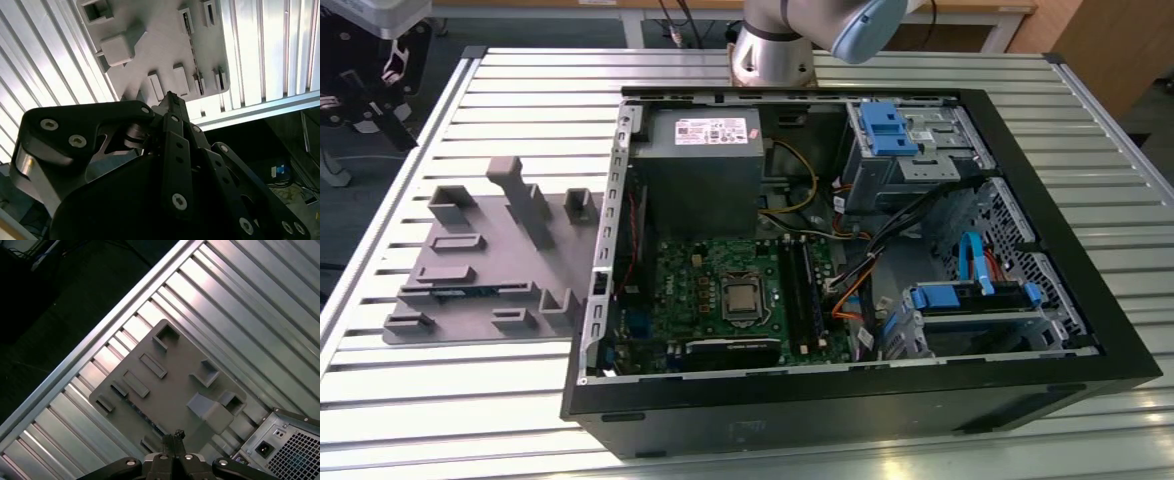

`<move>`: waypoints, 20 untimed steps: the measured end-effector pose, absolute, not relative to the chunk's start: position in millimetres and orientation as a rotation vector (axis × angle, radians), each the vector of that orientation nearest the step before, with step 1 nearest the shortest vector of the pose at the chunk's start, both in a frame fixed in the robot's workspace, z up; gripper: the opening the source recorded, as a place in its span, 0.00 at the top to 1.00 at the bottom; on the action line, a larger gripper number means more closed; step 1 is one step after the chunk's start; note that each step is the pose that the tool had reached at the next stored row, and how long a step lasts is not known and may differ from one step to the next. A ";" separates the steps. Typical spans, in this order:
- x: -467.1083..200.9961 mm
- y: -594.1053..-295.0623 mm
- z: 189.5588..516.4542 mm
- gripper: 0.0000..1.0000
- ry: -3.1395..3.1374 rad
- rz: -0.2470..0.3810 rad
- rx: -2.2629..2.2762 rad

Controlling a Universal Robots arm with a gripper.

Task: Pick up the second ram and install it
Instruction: 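Pick up the second ram and move it above second insertion slot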

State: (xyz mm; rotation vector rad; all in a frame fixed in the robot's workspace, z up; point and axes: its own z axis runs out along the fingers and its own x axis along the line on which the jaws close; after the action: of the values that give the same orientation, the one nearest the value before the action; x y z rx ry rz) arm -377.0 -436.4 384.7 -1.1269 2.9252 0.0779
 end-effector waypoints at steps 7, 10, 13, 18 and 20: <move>-377.0 -436.4 384.4 0.89 2.898 0.078 -1.198; -377.0 -436.4 384.4 0.89 2.884 0.078 -1.233; -377.0 -436.4 384.3 0.89 2.877 0.078 -1.250; -377.0 -436.4 384.3 0.89 2.873 0.078 -1.260; -377.0 -436.4 384.3 0.89 2.871 0.078 -1.265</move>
State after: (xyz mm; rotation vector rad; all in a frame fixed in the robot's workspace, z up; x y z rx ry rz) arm -377.0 -436.4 384.3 -1.2647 2.8708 0.0784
